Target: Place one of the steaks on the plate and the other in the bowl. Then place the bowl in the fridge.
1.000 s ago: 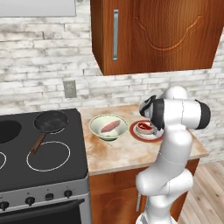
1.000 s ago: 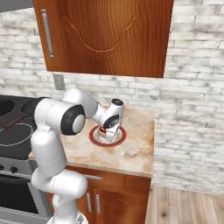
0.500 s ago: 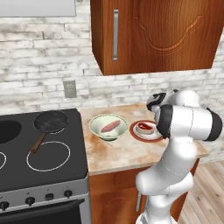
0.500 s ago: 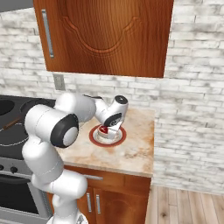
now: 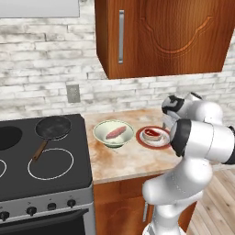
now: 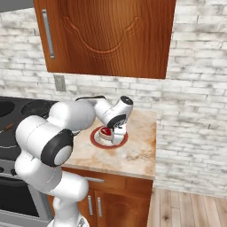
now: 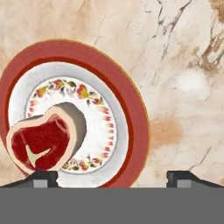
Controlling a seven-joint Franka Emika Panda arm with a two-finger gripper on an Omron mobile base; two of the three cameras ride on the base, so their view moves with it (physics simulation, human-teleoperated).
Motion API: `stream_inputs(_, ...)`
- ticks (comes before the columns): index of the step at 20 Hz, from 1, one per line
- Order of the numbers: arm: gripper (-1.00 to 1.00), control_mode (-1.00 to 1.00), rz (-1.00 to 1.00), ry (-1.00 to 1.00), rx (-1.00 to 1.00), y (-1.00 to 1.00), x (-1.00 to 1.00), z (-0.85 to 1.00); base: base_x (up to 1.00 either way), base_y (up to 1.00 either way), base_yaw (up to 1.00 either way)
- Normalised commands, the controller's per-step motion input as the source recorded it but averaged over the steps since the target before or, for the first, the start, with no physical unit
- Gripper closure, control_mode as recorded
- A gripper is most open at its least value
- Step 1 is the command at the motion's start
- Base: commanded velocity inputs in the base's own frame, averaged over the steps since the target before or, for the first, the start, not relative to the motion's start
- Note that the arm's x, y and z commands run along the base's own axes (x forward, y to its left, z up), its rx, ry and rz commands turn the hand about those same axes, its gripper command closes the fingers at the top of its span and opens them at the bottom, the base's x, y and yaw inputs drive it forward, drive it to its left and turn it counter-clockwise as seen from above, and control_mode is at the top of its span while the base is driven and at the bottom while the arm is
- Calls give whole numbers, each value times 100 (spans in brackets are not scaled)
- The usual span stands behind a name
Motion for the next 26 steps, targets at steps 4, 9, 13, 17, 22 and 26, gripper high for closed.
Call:
stream_inputs(4, -100, -100, 48, -9, -8, 8, -68, 18, 0, 0, 0)
stream_inputs(9, -100, -100, 41, -22, -14, 26, -68, 36, 0, 0, 0)
stream_inputs(13, -100, -100, 26, -27, -16, 60, -72, 37, 0, 0, 0)
stream_inputs(17, -100, -100, 18, -27, -14, 66, -70, 36, 0, 0, 0)
stream_inputs(22, -100, -100, 20, -19, -14, 51, -53, 33, 0, 0, 0)
stream_inputs(26, -100, -100, 20, -10, -17, 41, -17, 9, 0, 0, 0)
